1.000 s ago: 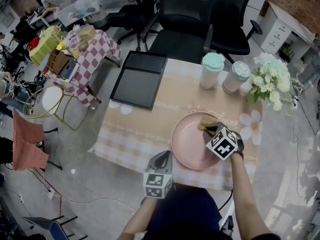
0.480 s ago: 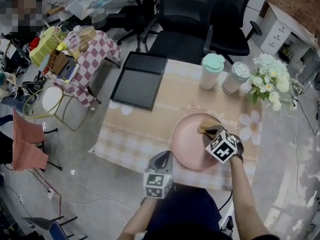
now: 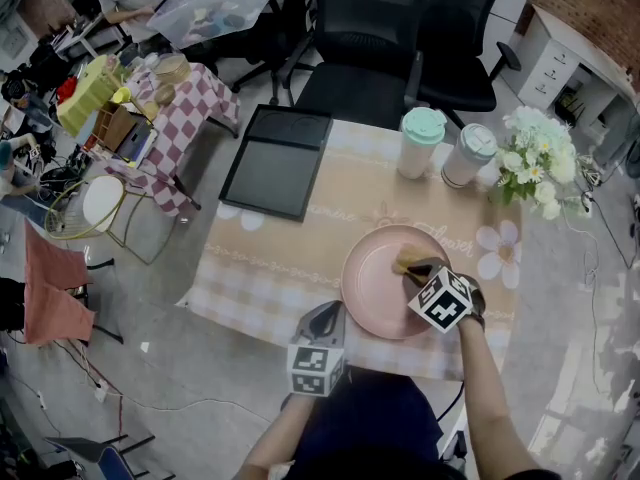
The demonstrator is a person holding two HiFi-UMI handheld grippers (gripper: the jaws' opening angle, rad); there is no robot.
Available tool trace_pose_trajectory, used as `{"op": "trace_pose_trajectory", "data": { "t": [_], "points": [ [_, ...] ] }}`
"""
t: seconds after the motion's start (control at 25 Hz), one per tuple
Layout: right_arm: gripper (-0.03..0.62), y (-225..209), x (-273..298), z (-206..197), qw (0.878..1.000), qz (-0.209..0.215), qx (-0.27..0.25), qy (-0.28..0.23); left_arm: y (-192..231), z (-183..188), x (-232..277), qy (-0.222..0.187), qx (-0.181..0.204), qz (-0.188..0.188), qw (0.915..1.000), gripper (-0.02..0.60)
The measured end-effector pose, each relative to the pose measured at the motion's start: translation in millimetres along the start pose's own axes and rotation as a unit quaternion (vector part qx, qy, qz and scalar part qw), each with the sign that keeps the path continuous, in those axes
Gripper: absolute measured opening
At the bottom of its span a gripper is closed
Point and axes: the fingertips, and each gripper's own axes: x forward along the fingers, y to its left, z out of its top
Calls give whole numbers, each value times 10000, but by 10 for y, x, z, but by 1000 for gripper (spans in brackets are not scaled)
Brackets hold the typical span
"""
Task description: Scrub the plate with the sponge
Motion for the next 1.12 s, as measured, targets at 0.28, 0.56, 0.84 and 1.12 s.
{"op": "trace_pose_trajectory", "data": {
  "t": [0.28, 0.56, 0.84, 1.12],
  "points": [
    [32, 100, -12, -28, 10000, 43, 7, 24, -27, -9, 33, 10, 19, -75, 10000, 12],
    [32, 239, -47, -41, 9999, 123, 8, 55, -39, -1, 23, 16, 40, -117, 9999, 12],
    [32, 370, -81, -91, 9999, 108, 32, 49, -34, 6, 23, 8, 44, -96, 9999, 12],
    [32, 504, -107, -154, 9997, 228, 128, 28, -74, -7, 63, 28, 67, -137, 9999, 12]
  ]
}}
